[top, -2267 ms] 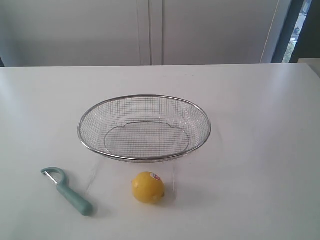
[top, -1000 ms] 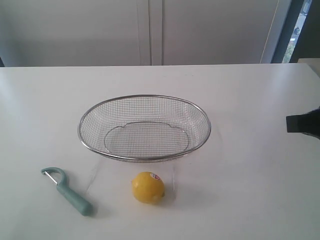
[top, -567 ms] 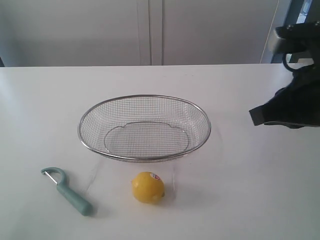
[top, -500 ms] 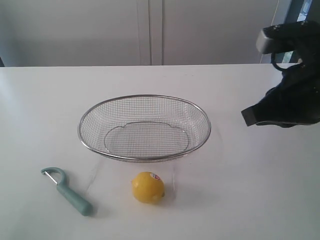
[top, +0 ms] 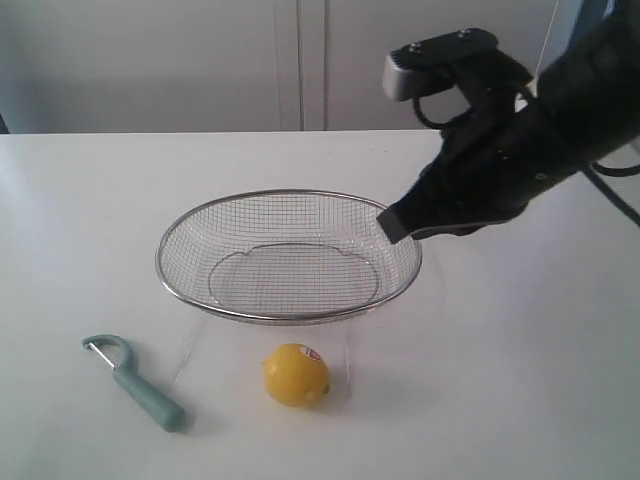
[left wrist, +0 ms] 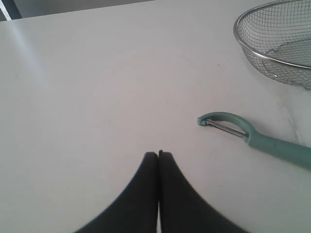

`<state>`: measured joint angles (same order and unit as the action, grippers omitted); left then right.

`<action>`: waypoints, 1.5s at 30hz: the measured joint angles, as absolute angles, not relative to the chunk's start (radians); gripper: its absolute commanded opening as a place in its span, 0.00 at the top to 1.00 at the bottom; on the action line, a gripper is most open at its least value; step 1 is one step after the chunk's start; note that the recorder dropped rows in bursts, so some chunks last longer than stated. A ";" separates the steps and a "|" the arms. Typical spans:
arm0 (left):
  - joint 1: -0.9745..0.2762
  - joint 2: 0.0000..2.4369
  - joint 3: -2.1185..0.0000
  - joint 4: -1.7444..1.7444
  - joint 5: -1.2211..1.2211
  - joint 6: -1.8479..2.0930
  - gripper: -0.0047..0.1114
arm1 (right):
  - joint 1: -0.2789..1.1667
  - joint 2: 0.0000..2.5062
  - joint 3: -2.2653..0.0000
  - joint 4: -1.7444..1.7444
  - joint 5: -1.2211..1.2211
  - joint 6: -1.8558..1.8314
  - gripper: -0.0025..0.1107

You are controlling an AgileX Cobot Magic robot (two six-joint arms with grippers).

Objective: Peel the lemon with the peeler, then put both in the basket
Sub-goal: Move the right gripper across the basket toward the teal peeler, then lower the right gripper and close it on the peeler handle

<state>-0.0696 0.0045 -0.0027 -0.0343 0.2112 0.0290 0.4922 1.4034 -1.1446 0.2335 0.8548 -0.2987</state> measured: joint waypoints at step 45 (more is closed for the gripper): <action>-0.070 0.005 -0.003 -0.034 0.211 0.029 0.96 | 0.978 2.023 -1.629 0.237 0.844 -0.326 0.51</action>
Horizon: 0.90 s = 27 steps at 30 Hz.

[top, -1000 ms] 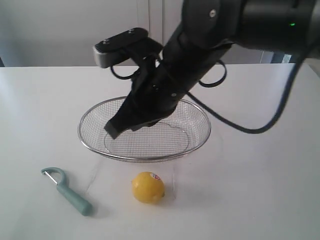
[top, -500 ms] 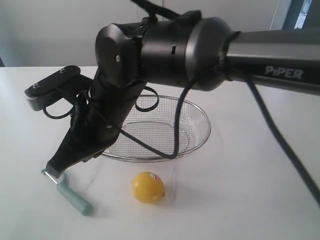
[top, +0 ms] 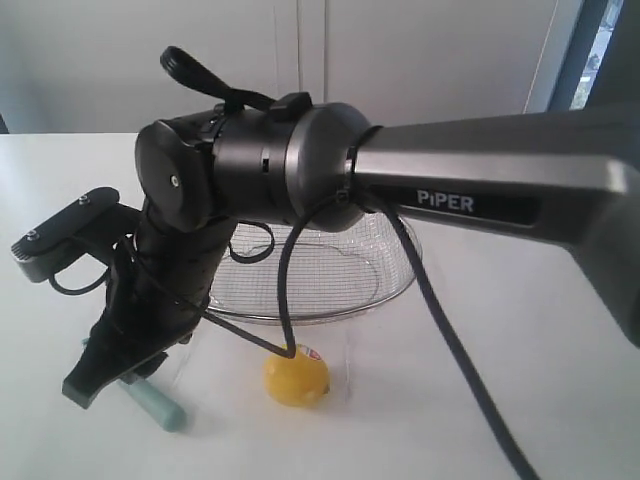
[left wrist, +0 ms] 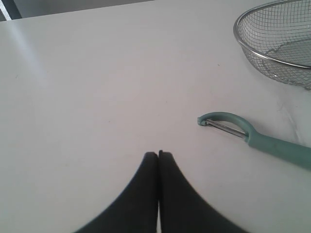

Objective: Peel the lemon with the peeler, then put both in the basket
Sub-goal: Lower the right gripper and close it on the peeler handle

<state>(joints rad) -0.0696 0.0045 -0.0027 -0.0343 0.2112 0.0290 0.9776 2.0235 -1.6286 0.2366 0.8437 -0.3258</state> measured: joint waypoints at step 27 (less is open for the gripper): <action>-0.070 0.005 -0.003 -0.034 0.211 0.029 0.96 | 1.016 2.226 -1.706 0.152 0.747 -0.201 0.49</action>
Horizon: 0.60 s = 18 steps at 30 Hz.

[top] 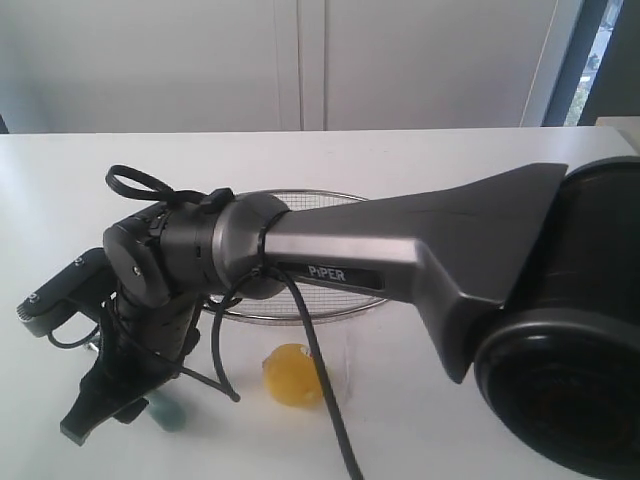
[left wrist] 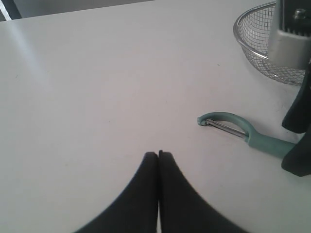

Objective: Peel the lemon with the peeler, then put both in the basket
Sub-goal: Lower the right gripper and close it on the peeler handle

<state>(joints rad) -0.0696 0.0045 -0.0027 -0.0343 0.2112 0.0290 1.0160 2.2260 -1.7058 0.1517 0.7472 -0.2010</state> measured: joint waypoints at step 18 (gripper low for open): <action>-0.070 0.005 -0.003 -0.034 0.211 0.029 0.96 | 1.016 2.258 -1.710 0.145 0.778 -0.184 0.55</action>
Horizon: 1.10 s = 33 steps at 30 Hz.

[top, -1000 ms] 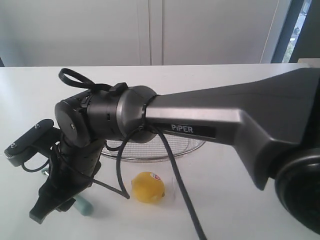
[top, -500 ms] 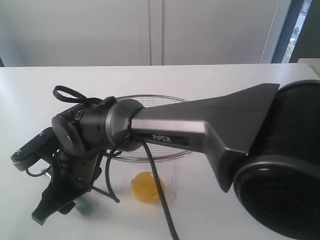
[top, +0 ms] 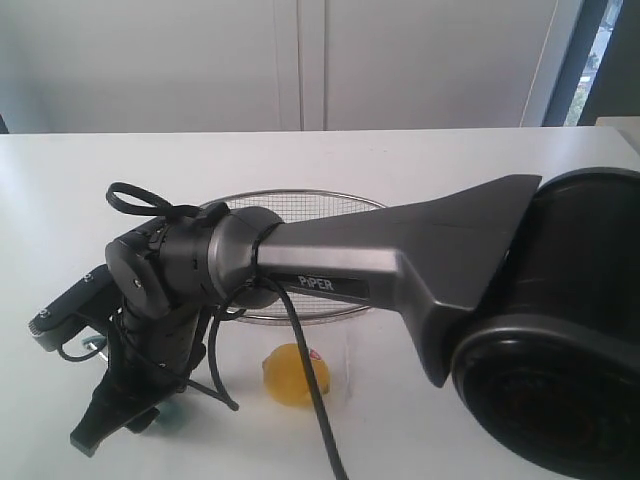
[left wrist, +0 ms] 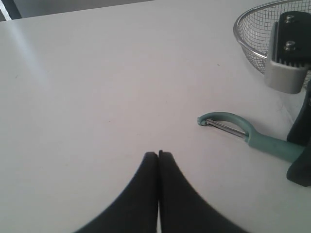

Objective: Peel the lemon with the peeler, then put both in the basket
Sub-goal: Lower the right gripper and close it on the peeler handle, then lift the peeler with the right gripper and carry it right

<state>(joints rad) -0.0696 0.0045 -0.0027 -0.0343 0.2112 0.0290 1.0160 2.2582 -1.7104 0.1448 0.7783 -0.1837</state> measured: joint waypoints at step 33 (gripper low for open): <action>-0.070 0.005 -0.003 -0.034 0.211 0.029 0.96 | 1.016 2.015 -1.721 0.056 0.815 -0.175 0.98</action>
